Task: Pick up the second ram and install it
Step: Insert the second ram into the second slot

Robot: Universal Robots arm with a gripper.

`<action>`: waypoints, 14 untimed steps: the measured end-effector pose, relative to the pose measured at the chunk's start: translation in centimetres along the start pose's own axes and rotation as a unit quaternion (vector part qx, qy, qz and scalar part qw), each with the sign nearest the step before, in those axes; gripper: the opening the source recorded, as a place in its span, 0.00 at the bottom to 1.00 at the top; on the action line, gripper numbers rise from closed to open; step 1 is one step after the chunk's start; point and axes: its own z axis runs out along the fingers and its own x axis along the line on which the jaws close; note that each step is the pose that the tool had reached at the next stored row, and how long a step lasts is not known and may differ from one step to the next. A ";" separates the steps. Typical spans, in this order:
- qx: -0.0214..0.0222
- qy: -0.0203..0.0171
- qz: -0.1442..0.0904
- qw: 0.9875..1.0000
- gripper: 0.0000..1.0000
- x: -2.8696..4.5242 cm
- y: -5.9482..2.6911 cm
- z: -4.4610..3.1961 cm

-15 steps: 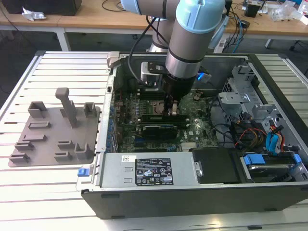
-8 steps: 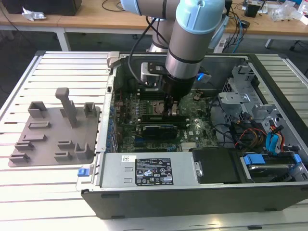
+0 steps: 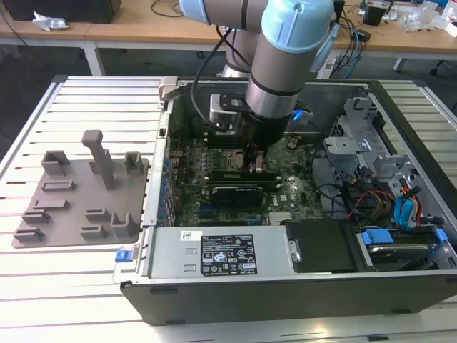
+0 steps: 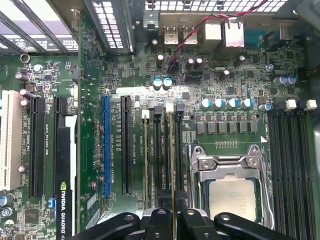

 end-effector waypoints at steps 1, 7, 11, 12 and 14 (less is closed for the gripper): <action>0.000 0.000 0.000 1.000 0.13 0.00 -0.02 -0.04; -0.001 -0.001 0.002 1.000 0.13 -0.01 -0.09 0.21; -0.001 -0.002 0.002 1.000 0.13 -0.01 -0.11 0.40; -0.001 -0.001 0.002 1.000 0.13 0.00 -0.11 0.43; 0.000 -0.002 0.002 1.000 0.15 -0.03 -0.15 0.52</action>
